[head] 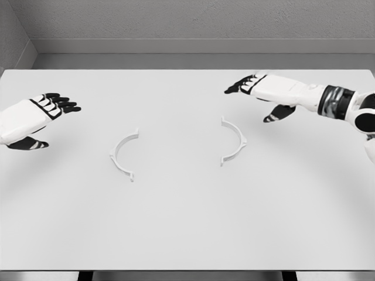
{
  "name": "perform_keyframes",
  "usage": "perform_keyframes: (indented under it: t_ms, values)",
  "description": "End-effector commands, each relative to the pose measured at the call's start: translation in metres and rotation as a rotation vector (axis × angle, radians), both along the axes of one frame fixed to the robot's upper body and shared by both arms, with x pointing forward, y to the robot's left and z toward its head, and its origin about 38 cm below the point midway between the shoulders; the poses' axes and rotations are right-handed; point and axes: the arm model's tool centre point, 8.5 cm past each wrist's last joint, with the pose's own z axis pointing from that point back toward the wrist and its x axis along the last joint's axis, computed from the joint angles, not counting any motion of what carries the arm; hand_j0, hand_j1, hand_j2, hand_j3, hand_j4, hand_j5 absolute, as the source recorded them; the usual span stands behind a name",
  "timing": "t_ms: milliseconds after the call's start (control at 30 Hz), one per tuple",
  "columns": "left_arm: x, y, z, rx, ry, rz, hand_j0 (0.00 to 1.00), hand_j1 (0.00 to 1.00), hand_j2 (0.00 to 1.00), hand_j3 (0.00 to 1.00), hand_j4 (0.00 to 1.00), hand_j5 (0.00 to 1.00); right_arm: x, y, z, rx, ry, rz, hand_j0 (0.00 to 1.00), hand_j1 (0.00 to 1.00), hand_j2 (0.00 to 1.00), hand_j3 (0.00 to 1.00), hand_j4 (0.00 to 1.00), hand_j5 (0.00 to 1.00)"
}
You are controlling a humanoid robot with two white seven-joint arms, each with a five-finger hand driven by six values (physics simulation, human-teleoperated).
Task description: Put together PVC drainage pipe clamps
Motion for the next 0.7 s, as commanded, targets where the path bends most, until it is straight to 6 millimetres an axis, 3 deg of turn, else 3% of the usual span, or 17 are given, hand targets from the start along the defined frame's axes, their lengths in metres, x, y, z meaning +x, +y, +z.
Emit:
perform_keyframes:
  t_ms: [0,133,667]
  values:
    - [0.001,-0.004,-0.002,-0.02,0.0,-0.003,1.0,1.0,1.0,1.0,1.0,1.0,-0.002,0.004,-0.006,-0.003,0.021,0.015,0.99,0.99,0.99,0.99,0.99,0.99]
    - [0.001,-0.018,-0.017,-0.038,0.025,-0.023,1.0,1.0,1.0,1.0,1.0,1.0,-0.009,0.006,-0.022,-0.009,0.055,0.022,0.99,0.99,0.99,0.99,0.99,0.99]
    - [0.003,-0.061,-0.041,-0.086,0.038,-0.088,1.0,1.0,1.0,1.0,1.0,1.0,-0.009,0.0,-0.04,-0.005,0.103,-0.008,1.0,1.0,1.0,1.0,1.0,1.0]
